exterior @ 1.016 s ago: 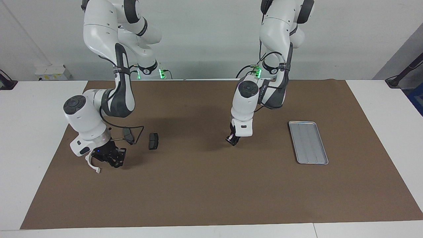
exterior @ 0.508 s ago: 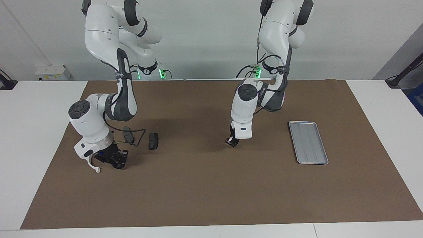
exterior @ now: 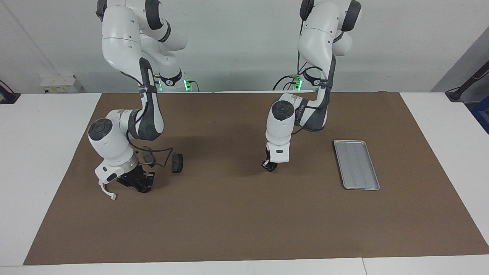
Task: Place bearing gear from tray to pile
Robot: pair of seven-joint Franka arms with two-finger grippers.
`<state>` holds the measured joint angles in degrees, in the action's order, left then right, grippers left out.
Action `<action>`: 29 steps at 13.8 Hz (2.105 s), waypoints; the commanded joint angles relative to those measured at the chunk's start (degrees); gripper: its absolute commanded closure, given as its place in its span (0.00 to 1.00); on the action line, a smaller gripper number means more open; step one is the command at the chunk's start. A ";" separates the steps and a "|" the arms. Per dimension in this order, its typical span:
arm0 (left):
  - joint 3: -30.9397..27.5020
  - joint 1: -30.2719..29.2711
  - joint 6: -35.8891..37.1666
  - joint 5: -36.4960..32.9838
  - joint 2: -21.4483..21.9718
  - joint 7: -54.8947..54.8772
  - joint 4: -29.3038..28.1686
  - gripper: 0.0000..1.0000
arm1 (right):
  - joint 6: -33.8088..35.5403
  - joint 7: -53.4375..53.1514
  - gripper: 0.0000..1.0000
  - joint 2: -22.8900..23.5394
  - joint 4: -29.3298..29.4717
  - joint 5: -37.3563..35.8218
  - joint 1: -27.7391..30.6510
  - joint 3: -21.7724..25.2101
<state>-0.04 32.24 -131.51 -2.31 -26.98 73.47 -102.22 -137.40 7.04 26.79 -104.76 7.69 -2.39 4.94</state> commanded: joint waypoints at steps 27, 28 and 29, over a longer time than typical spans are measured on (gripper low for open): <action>-0.32 -32.32 41.08 0.46 32.68 -56.32 -0.16 0.00 | 40.32 -11.33 0.00 -19.94 15.35 -1.71 -9.79 9.80; -0.23 -32.41 40.54 0.46 32.69 -55.89 0.09 0.00 | 42.71 -13.00 0.00 -19.93 16.25 -1.98 -12.26 11.22; -0.23 -32.59 40.02 0.55 32.69 -56.32 -0.26 0.00 | 43.78 -13.71 0.00 -19.93 16.26 -1.54 -14.37 12.71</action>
<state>-1.24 0.86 -89.60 -2.41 4.45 18.66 -100.12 -96.43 -3.87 5.87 -90.41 7.42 -12.92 15.00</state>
